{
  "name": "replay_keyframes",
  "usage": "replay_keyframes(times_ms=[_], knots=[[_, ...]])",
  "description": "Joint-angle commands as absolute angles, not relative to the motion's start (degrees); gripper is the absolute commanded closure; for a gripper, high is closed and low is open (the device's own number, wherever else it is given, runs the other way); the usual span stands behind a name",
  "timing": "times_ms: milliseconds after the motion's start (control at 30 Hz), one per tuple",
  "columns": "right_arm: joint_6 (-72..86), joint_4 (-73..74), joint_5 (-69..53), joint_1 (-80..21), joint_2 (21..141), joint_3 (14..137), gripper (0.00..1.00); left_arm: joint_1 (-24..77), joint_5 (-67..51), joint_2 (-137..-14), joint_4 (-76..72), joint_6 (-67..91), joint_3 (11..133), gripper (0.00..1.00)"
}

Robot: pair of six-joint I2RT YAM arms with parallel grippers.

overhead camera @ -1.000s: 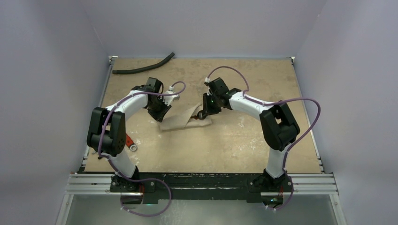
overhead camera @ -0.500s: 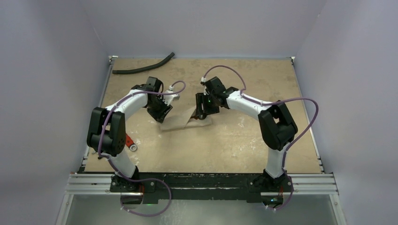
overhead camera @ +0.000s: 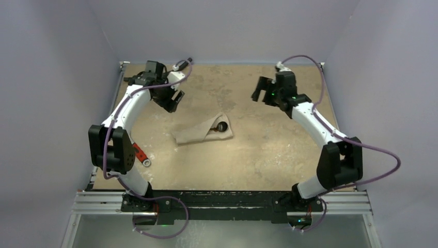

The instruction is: Fold the napkin into a case and place the utensils inside

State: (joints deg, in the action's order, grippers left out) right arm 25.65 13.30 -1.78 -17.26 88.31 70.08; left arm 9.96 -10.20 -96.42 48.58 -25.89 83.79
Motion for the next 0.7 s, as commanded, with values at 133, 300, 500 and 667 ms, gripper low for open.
replay_keyframes(times_ms=[133,300,500,667], knots=[[17.0,-22.6,24.2,-8.8,75.5,43.3,0.01,5.7,-8.0,-97.3,33.0,-16.9,77.0,0.03],[18.1,-27.5,29.8,-5.2,76.9,37.9,0.01,4.0,-11.3,-94.7,16.4,-13.4,65.5,0.02],[14.6,-45.2,29.9,-3.7,75.5,27.3,0.01,1.1,-13.0,-93.0,-7.9,-8.5,51.3,0.02],[11.3,-58.0,28.4,-2.7,76.3,22.3,0.01,0.9,-8.5,-92.4,-30.6,-2.9,37.2,0.01]])
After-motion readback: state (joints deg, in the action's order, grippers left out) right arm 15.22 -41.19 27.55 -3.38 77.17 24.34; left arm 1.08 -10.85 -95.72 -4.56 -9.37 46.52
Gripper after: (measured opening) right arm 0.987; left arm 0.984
